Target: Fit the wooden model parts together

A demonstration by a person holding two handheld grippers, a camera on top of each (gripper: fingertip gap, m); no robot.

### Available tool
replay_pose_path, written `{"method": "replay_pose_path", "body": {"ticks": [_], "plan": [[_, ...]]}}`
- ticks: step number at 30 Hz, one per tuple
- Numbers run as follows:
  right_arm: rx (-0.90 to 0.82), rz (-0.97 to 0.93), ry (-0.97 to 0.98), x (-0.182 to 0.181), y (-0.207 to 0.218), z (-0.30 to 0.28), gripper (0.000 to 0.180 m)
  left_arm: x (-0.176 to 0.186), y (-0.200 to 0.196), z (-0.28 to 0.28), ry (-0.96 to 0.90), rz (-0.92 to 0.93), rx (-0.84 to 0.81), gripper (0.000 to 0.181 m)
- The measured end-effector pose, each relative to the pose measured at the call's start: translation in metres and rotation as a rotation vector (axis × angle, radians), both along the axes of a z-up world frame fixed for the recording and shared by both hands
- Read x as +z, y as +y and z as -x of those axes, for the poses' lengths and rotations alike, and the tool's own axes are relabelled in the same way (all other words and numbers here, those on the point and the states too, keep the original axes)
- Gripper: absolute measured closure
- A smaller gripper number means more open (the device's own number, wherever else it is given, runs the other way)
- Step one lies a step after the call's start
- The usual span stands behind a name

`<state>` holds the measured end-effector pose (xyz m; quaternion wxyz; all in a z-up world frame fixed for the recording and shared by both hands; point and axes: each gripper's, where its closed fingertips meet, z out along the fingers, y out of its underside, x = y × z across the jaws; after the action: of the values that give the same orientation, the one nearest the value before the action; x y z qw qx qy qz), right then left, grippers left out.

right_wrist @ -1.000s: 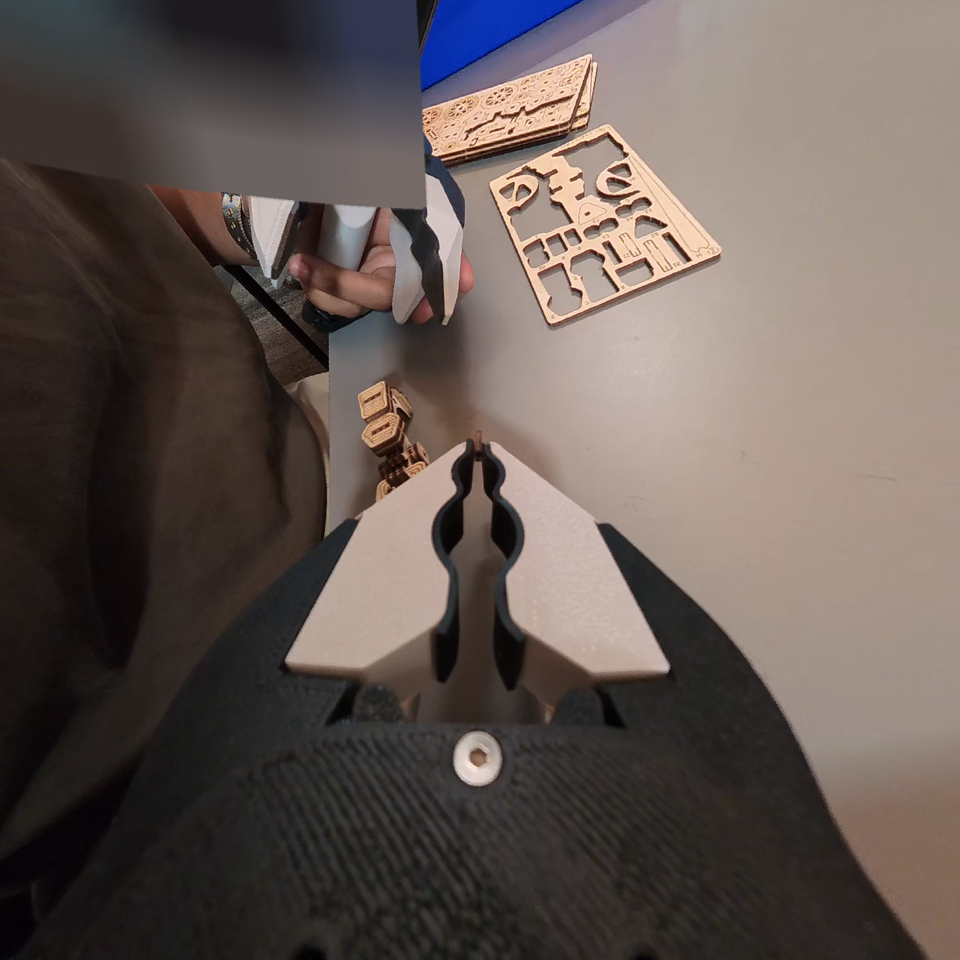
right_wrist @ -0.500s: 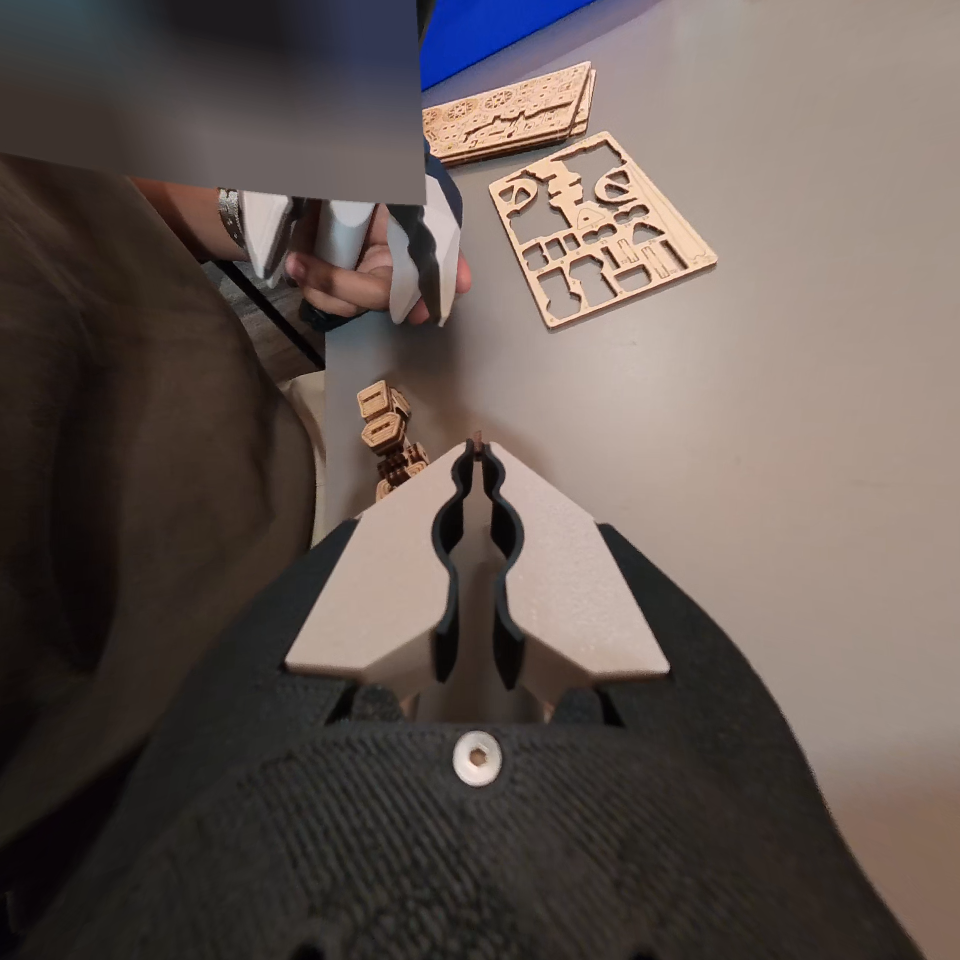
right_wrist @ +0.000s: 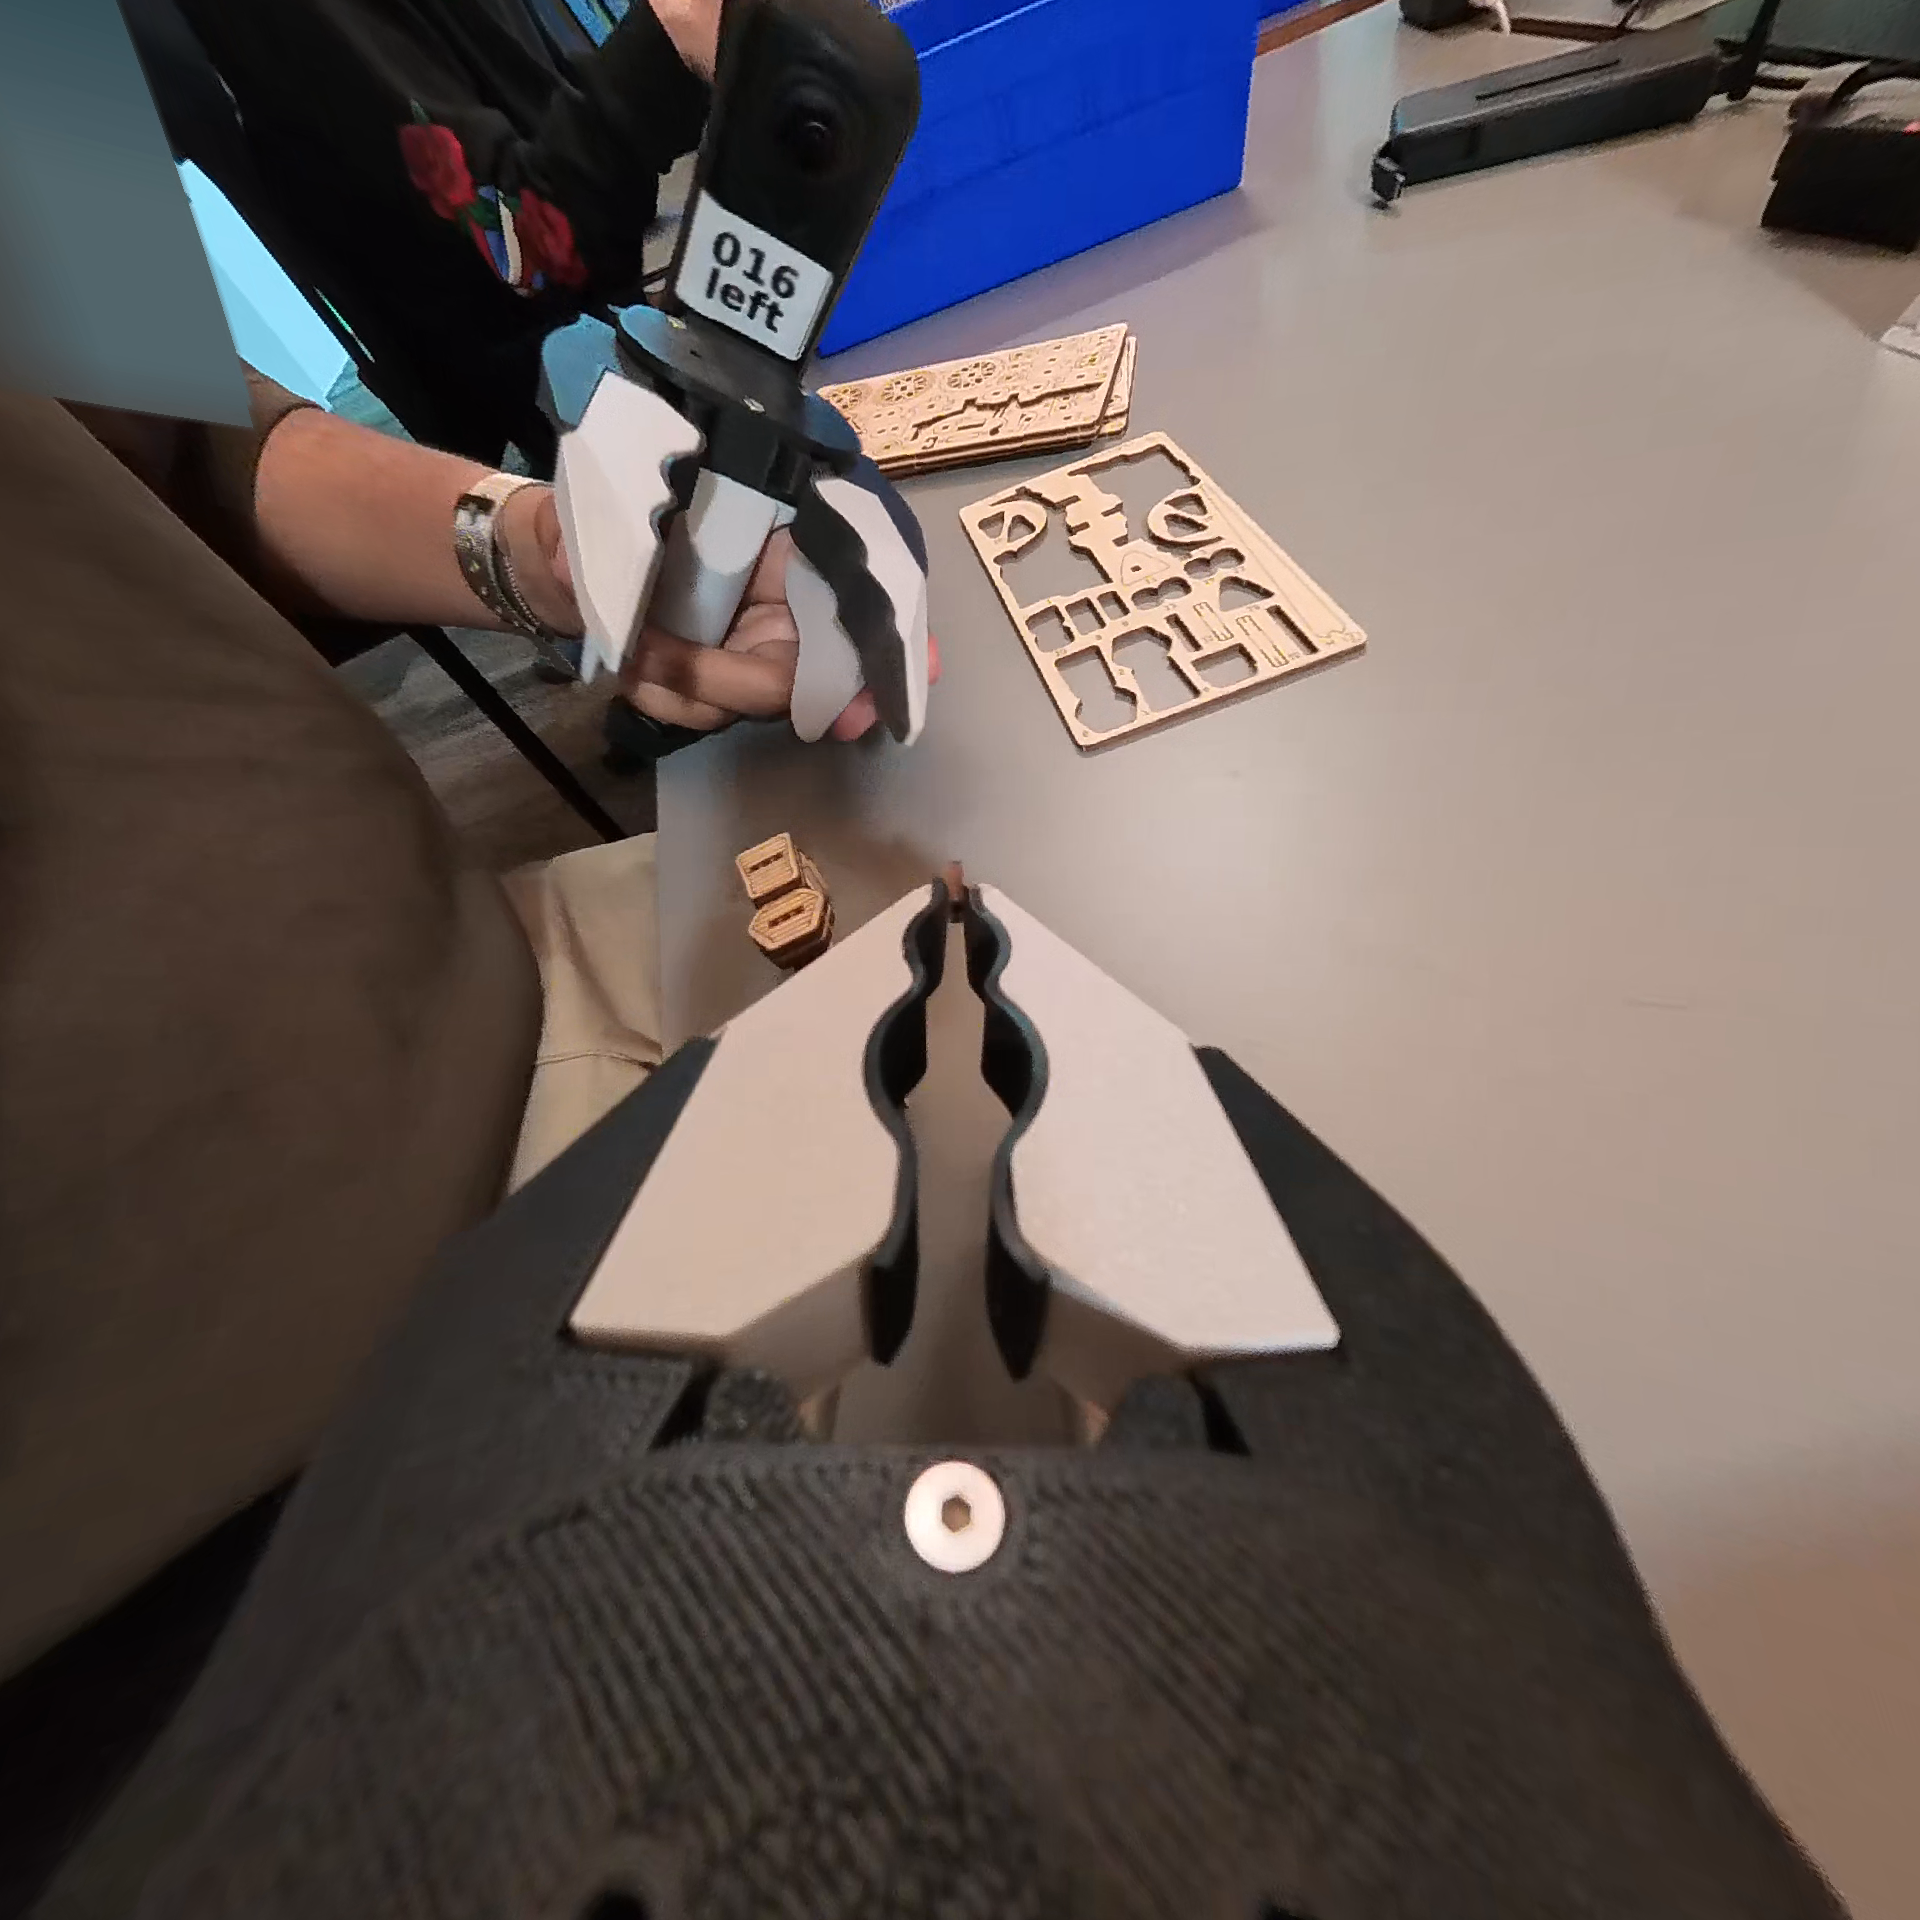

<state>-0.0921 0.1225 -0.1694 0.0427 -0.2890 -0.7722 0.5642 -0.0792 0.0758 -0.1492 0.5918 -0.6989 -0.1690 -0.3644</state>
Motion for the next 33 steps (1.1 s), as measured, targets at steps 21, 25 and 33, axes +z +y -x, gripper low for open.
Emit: {"method": "replay_pose_path", "body": {"ticks": [21, 25, 33], "plan": [[-0.018, -0.053, 0.066, 0.002, -0.009, -0.009, 0.178, 0.0, 0.002, 0.001, 0.005, 0.002, 0.018, 0.124], [-0.027, -0.055, 0.066, 0.001, -0.008, -0.009, 0.179, 0.002, 0.003, 0.0, 0.016, -0.01, 0.019, 0.124], [-0.05, -0.041, 0.082, 0.006, -0.002, -0.014, 0.179, 0.007, 0.006, 0.006, 0.033, -0.042, 0.048, 0.125]]}}
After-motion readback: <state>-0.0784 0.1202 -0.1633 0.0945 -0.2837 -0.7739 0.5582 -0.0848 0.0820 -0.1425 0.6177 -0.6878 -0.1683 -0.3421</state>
